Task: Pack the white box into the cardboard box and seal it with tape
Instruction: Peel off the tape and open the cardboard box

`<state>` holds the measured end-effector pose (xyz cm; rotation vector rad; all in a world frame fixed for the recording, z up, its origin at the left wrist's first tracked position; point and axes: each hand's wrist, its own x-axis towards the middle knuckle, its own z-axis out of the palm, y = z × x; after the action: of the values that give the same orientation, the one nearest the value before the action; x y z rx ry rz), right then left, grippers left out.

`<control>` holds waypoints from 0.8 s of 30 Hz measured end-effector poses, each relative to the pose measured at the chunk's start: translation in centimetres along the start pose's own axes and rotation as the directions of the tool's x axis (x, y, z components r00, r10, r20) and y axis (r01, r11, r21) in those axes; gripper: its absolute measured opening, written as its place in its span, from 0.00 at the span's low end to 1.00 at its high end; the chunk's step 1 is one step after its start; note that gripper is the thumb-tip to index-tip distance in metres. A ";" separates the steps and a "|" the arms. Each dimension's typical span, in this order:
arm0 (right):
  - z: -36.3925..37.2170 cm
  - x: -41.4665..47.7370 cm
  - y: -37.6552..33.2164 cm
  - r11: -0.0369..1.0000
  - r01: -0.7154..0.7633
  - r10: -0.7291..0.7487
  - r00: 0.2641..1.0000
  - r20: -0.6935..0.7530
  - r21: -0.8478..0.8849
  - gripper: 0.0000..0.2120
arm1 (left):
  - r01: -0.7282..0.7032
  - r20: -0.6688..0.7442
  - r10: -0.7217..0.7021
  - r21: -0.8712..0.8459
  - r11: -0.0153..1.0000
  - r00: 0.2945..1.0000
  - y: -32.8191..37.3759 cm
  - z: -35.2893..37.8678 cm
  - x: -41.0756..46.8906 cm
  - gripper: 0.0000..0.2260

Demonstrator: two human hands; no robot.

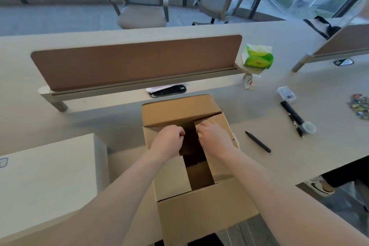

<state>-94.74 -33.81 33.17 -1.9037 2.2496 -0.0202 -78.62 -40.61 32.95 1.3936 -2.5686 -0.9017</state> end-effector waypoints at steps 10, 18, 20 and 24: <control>1.1 -3.8 -1.9 0.880 0.223 -0.043 0.917 0.397 -0.419 0.17 | -0.413 0.513 0.110 0.526 0.744 0.851 0.3 4.2 -1.1 0.17; 1.7 -4.1 -1.5 0.841 0.289 -0.117 0.922 0.368 -0.458 0.15 | -0.403 0.461 0.092 0.641 0.653 0.883 0.5 4.2 -0.7 0.12; 1.4 -4.3 -1.3 0.829 0.320 -0.160 0.922 0.353 -0.460 0.15 | -0.387 0.410 0.133 0.634 0.669 0.903 1.7 3.8 -0.9 0.12; -0.2 -4.9 -1.0 0.810 0.366 -0.239 0.920 0.311 -0.459 0.12 | -0.304 0.294 0.139 0.644 0.702 0.946 4.2 2.6 -1.9 0.09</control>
<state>-93.00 -29.20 34.14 -2.3532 1.8832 0.7952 -81.49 -36.22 33.36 1.0660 -3.3534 -0.0286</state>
